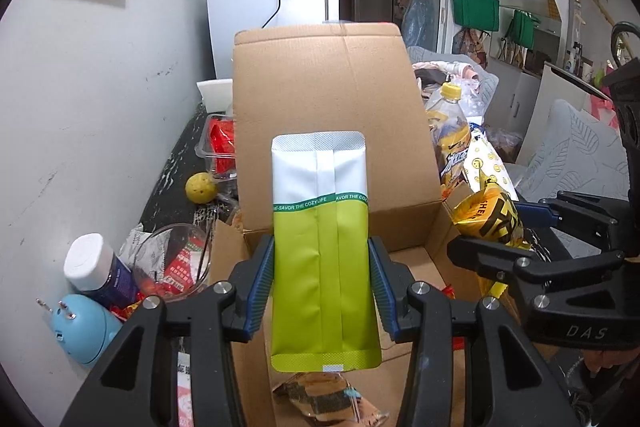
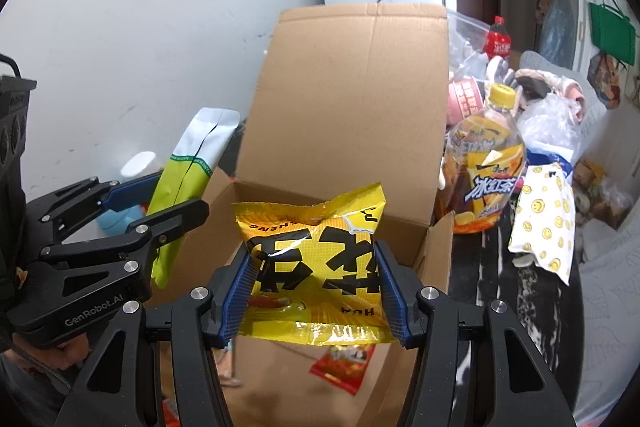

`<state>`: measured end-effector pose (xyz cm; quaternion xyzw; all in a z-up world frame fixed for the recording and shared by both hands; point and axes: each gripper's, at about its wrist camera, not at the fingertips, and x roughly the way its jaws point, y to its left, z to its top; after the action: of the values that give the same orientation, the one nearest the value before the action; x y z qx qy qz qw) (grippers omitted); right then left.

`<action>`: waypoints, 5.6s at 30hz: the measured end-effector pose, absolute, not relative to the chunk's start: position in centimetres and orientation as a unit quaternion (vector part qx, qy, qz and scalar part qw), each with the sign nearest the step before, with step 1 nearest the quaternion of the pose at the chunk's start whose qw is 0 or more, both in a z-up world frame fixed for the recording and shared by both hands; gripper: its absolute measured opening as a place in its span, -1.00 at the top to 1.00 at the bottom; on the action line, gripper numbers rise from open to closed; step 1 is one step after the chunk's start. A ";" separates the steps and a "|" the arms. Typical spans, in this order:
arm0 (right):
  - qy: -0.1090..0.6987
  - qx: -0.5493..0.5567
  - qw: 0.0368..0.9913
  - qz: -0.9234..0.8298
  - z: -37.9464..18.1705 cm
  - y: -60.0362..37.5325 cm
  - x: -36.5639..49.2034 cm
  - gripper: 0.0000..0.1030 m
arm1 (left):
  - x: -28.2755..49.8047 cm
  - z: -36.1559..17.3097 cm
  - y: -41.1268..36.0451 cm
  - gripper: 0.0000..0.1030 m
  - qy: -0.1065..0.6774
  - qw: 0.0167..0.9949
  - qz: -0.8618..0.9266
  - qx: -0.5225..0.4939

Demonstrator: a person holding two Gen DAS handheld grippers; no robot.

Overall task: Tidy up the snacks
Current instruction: 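Carry the pouch with the left gripper while the right carries the yellow bag over the box, then open both grippers to drop the pouch and yellow bag into the box, then withdraw both grippers from the box toward the remaining snacks, then grasp the red snack packet beside the clear zip bag with the right gripper, then grasp the clear zip bag with the left gripper while the right holds the red packet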

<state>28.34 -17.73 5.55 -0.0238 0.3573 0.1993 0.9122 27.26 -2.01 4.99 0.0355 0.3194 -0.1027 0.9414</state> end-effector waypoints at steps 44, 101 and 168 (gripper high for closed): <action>0.355 -0.053 0.923 0.135 9.1 -18.4 24.5 -0.48 | 25.0 7.5 -2.6 -0.24 0.339 0.938 -0.049 0.051; 0.362 0.040 0.922 0.130 -0.2 -20.8 3.5 -0.83 | 2.6 2.4 -2.1 -0.54 0.331 0.936 -0.110 0.053; 0.467 0.140 0.861 0.148 -7.9 -22.7 6.8 0.31 | 8.7 -8.4 -3.3 -0.54 0.464 0.880 -0.097 -0.016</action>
<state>6.80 -22.74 -7.88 0.1402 0.4666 0.1482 0.8606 8.74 -3.31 -8.44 -0.0164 0.4644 -0.0965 0.8802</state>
